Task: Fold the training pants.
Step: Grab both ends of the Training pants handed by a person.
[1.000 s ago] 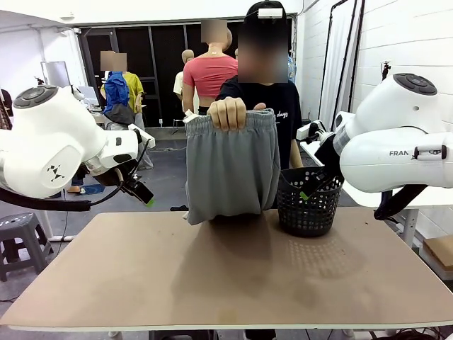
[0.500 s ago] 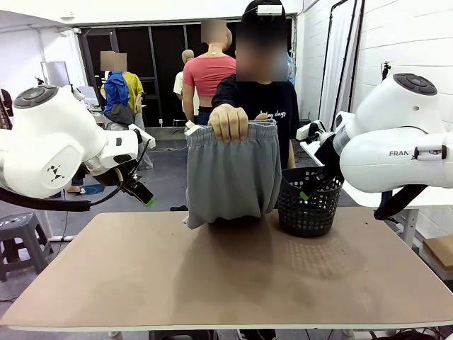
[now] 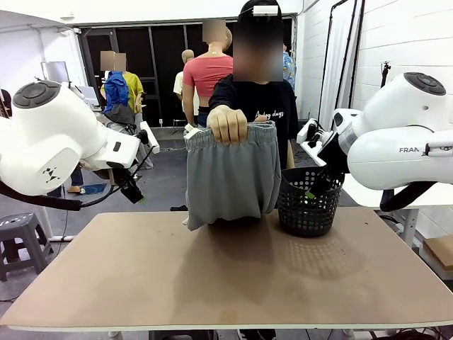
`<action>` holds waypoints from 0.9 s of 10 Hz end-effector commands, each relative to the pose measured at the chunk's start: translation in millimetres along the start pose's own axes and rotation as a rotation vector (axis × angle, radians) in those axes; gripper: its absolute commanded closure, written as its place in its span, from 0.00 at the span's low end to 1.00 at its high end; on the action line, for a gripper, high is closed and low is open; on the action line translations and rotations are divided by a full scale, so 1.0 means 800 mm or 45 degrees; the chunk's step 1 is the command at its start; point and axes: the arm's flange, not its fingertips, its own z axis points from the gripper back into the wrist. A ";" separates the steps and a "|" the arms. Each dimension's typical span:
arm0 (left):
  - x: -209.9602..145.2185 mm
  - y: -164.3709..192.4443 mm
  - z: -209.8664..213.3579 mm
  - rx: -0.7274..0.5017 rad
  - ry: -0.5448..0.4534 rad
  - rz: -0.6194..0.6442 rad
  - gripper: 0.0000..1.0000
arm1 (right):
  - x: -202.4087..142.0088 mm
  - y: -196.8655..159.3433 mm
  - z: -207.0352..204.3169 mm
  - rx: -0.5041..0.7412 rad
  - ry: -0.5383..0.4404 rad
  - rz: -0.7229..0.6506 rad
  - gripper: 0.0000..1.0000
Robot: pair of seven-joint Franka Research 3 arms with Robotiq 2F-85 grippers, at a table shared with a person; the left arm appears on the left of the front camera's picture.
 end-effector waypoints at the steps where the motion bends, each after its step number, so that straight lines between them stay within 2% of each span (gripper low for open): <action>1: -0.007 0.009 -0.015 0.030 -0.123 -0.129 0.00 | -0.008 -0.016 -0.018 -0.027 -0.131 0.181 0.00; 2: -0.007 0.014 -0.021 0.045 -0.109 -0.175 0.00 | -0.005 -0.016 -0.023 -0.024 -0.153 0.255 0.00; 5: 0.003 0.016 -0.030 -0.094 -0.092 -0.326 0.00 | 0.001 -0.019 -0.026 0.005 -0.124 0.373 0.00; 6: 0.000 0.016 -0.022 0.007 -0.097 -0.202 0.00 | 0.002 -0.018 -0.023 -0.050 -0.094 0.360 0.00; 7: 0.000 0.016 -0.022 0.007 -0.097 -0.202 0.00 | 0.004 -0.011 -0.023 -0.001 -0.121 0.334 0.00; 9: 0.000 0.016 -0.022 0.007 -0.097 -0.202 0.00 | 0.004 -0.011 -0.023 -0.001 -0.121 0.334 0.00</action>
